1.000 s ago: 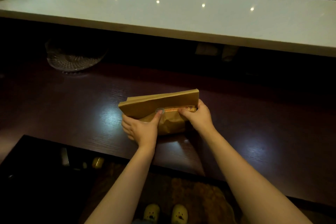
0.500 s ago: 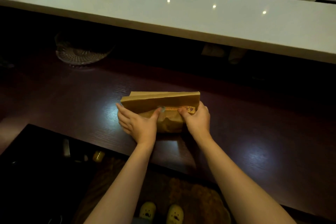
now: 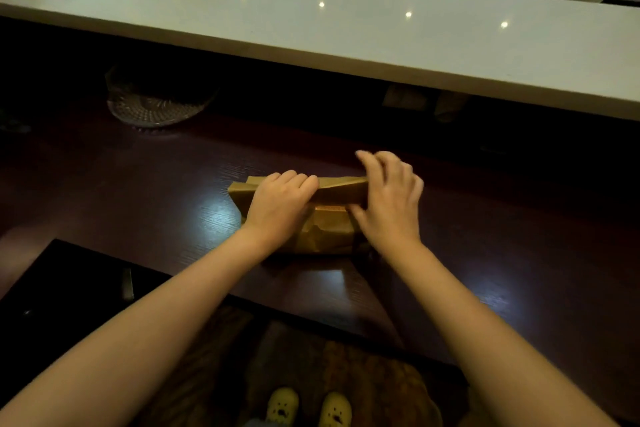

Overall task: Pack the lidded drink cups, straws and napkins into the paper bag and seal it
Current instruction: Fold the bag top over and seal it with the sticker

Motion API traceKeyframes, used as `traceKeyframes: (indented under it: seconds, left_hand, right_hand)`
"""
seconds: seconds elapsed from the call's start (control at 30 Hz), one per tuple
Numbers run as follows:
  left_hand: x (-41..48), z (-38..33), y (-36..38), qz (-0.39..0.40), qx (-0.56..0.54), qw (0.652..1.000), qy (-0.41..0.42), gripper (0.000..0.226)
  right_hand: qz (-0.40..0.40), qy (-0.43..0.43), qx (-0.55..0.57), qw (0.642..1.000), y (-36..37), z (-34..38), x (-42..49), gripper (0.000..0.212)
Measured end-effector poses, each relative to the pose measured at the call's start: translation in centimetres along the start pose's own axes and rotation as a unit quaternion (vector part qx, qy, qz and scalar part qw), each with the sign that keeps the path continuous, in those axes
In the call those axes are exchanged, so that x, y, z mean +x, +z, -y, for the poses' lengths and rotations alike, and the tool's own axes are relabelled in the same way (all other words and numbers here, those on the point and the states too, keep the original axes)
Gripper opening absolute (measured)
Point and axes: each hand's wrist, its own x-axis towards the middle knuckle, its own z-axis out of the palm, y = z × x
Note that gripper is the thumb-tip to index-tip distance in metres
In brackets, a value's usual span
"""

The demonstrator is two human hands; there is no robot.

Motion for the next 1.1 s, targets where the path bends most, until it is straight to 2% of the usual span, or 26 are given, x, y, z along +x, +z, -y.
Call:
traceKeyframes:
  seconds: [0.07, 0.1, 0.17, 0.23, 0.4, 0.5, 0.7, 0.8, 0.9, 1.0, 1.1]
  left_hand:
    - [-0.1, 0.2, 0.2, -0.011, 0.0, 1.0, 0.026, 0.009]
    - [-0.1, 0.2, 0.3, -0.018, 0.002, 0.999, 0.038, 0.011]
    - [-0.1, 0.4, 0.5, -0.021, 0.008, 0.998, 0.058, 0.011]
    - [-0.2, 0.5, 0.6, -0.026, 0.014, 0.997, 0.073, 0.009]
    - [-0.8, 1.5, 0.6, -0.01, 0.037, 0.998, 0.042, 0.011]
    - [-1.2, 2.0, 0.5, -0.001, 0.039, 0.998, 0.042, 0.015]
    - [-0.8, 2.1, 0.3, 0.023, 0.04, 0.998, 0.05, 0.021]
    - [-0.7, 2.2, 0.2, 0.041, 0.047, 0.997, 0.04, 0.023]
    - [-0.4, 2.5, -0.1, 0.047, 0.029, 0.998, 0.019, 0.028]
    - [0.1, 2.7, -0.2, 0.051, 0.016, 0.999, -0.006, 0.029]
    - [0.3, 2.7, -0.1, 0.068, 0.004, 0.998, -0.016, 0.025]
  right_hand:
    - [0.0, -0.108, -0.077, 0.991, 0.2, 0.1, 0.7, 0.055]
    - [-0.007, -0.144, -0.099, 0.985, 0.3, 0.1, 0.9, 0.043]
    - [-0.015, -0.192, -0.122, 0.974, 0.4, -0.1, 1.1, 0.029]
    - [-0.019, -0.219, -0.139, 0.966, 0.5, -0.4, 1.1, 0.023]
    - [-0.061, -0.239, -0.15, 0.957, 1.1, -1.0, 0.9, 0.01]
    - [-0.083, -0.246, -0.146, 0.954, 1.4, -1.2, 0.7, 0.01]
    - [-0.064, -0.237, -0.148, 0.958, 1.2, -1.3, 0.8, 0.014]
    - [-0.041, -0.209, -0.121, 0.97, 0.9, -1.5, 1.1, 0.021]
    - [0.002, -0.156, -0.045, 0.987, 0.3, -2.0, 1.7, 0.026]
    - [0.069, -0.016, 0.09, 0.993, 0.3, -2.4, 1.9, 0.035]
    - [0.126, 0.149, 0.244, 0.95, 0.8, -2.9, 1.6, 0.044]
